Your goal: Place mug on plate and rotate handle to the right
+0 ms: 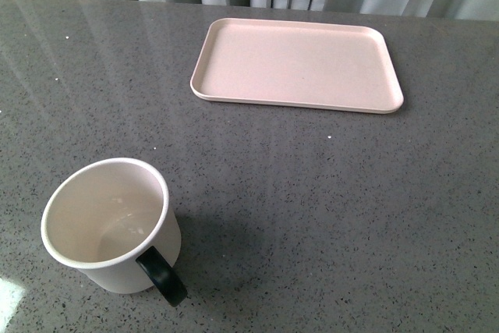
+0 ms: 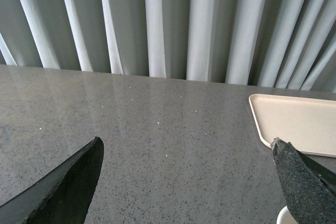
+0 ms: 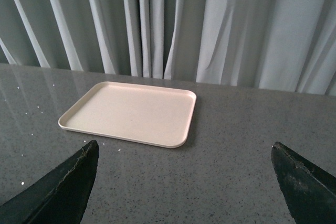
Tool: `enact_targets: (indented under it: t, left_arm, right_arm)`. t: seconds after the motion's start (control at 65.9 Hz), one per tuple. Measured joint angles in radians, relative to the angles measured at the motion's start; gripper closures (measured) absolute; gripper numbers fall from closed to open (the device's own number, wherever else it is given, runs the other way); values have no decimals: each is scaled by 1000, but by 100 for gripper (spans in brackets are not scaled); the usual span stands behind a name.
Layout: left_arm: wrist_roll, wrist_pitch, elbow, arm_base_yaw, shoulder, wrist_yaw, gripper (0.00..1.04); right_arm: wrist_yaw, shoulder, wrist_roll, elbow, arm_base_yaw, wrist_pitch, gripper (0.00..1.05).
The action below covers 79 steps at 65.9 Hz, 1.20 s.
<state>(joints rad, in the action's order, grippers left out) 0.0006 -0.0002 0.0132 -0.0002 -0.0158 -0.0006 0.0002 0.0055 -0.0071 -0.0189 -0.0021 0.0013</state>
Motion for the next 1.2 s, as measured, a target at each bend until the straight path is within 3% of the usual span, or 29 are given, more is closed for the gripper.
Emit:
enact_targets:
  t: [0.486, 0.577, 0.622, 0.835, 1.199]
  left_arm:
    - [-6, -6, 2, 0, -5, -3, 9]
    - [-90, -296, 140, -23, -200, -25, 9]
    - [-95, -338, 187, -23, -296, -9, 9]
    - [10, -288, 331, 19, -620, 45, 9]
    - [80, -140, 385, -93, -959, 73, 9]
  right_arm:
    - [0, 0, 0, 0, 0, 0, 9]
    - [0, 0, 0, 0, 0, 0, 9]
    - [0, 0, 0, 0, 0, 0, 9]
    - [0, 0, 0, 0, 0, 0, 9]
    - [0, 0, 0, 0, 0, 0, 9]
